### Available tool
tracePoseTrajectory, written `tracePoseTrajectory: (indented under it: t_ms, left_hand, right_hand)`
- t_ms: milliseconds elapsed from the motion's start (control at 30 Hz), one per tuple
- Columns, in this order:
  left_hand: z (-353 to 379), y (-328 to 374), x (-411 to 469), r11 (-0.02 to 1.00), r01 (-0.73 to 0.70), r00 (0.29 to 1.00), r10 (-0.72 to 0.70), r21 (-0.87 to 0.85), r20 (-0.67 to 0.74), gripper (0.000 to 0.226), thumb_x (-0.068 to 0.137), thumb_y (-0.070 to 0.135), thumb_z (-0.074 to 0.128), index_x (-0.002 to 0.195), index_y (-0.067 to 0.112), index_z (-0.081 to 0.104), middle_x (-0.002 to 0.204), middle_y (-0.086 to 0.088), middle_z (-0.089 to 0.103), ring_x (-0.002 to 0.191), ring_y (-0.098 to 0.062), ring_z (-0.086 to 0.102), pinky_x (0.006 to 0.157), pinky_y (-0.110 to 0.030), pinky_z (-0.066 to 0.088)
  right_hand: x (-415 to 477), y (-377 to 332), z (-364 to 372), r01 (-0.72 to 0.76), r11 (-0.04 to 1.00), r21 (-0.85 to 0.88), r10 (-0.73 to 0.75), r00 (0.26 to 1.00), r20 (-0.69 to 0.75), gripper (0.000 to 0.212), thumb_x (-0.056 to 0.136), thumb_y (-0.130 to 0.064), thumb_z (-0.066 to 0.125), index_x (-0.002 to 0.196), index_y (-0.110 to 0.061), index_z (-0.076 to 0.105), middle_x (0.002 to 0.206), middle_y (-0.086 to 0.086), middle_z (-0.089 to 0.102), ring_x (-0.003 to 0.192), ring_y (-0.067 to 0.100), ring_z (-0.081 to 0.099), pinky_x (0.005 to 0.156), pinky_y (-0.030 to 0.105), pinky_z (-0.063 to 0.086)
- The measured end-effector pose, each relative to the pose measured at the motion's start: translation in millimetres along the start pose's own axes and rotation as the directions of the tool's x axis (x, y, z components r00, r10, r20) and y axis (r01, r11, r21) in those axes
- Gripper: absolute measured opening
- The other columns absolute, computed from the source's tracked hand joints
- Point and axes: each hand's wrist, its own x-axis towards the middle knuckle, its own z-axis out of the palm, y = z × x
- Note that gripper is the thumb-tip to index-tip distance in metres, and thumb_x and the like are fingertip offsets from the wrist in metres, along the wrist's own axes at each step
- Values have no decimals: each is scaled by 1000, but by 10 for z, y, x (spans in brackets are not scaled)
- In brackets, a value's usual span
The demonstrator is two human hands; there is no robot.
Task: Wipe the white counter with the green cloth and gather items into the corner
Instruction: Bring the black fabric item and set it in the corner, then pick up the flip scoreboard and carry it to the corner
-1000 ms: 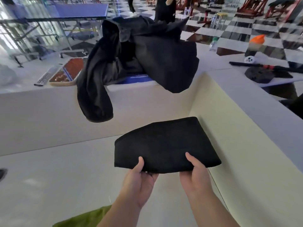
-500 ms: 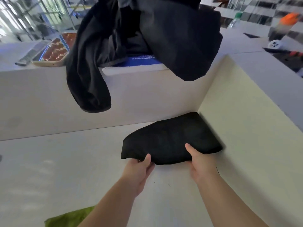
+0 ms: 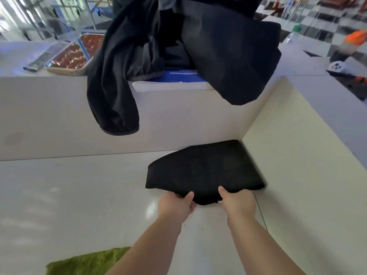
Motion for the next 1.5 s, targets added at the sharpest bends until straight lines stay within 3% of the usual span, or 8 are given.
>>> tracePoseTrajectory:
  t_ms: [300, 500, 600, 700, 1033, 1167, 1300, 1500]
  left_hand:
    - [12, 114, 73, 988, 7, 998, 3, 151, -66, 26, 96, 27, 67, 94, 2, 63, 69, -5, 74, 61, -17, 74, 78, -40, 62]
    - [20, 155, -41, 940, -18, 999, 26, 341, -18, 36, 101, 37, 57, 89, 4, 67, 76, -5, 75, 65, -16, 75, 75, -37, 63]
    - [-85, 110, -149, 899, -147, 989, 128, 413, 73, 35, 100, 39, 55, 94, 8, 70, 86, -4, 75, 81, -21, 75, 80, -36, 61]
    - [-380, 56, -332, 861, -249, 966, 251, 443, 55, 21, 96, 43, 56, 100, 26, 67, 91, 5, 72, 84, -15, 70, 62, -26, 52]
    - [-2327, -498, -1103, 878, -331, 853, 436, 347, -288, 27, 96, 38, 58, 122, 35, 59, 110, 22, 61, 79, 3, 58, 46, -7, 39]
    - [-3270, -944, -1529, 886, -302, 787, 440, 352, -432, 34, 96, 38, 58, 130, 37, 54, 115, 22, 59, 91, -3, 62, 70, -21, 44]
    - [-4218, -1622, -2033, 909, -271, 728, 408, 315, -552, 24, 94, 34, 62, 118, 38, 60, 100, 27, 63, 76, 10, 60, 62, -9, 41]
    - [-5548, -2854, -2718, 960, -161, 734, 272, 230, -622, 14, 93, 30, 60, 94, 44, 60, 89, 22, 67, 85, -1, 65, 76, -25, 51]
  right_hand:
    - [193, -7, -58, -52, 981, -187, 84, 982, 169, 35, 77, -36, 78, 69, -6, 61, 63, 5, 64, 60, 27, 68, 68, 42, 59]
    - [105, -99, -272, 110, 853, -510, 39, 962, 271, 52, 88, -50, 59, 62, -5, 61, 54, 8, 66, 52, 27, 68, 61, 38, 61]
    - [-77, -182, -289, 289, 745, -601, -133, 948, 290, 38, 91, -39, 54, 66, -10, 55, 61, 4, 62, 56, 21, 61, 49, 28, 47]
    - [-378, -346, -185, 430, 668, -607, -278, 901, 332, 34, 90, -34, 53, 64, -13, 45, 59, -1, 50, 52, 16, 48, 45, 25, 30]
    - [-2135, -747, 628, 827, 421, -373, -445, 547, 709, 52, 96, -52, 42, 136, -20, 48, 124, 2, 62, 108, 24, 58, 84, 34, 48]
    - [-3116, -751, 1023, 924, 308, -225, -475, 354, 806, 52, 95, -55, 40, 137, -25, 46, 130, -1, 58, 112, 20, 56, 86, 34, 47]
    - [-4218, -530, 1377, 970, 221, -100, -412, 186, 892, 46, 93, -52, 44, 132, -28, 51, 123, -5, 61, 104, 15, 58, 84, 31, 48]
    - [-5816, 32, 1893, 981, 192, -10, -328, 74, 942, 36, 93, -47, 46, 124, -31, 56, 111, -11, 61, 93, 10, 60, 80, 28, 51]
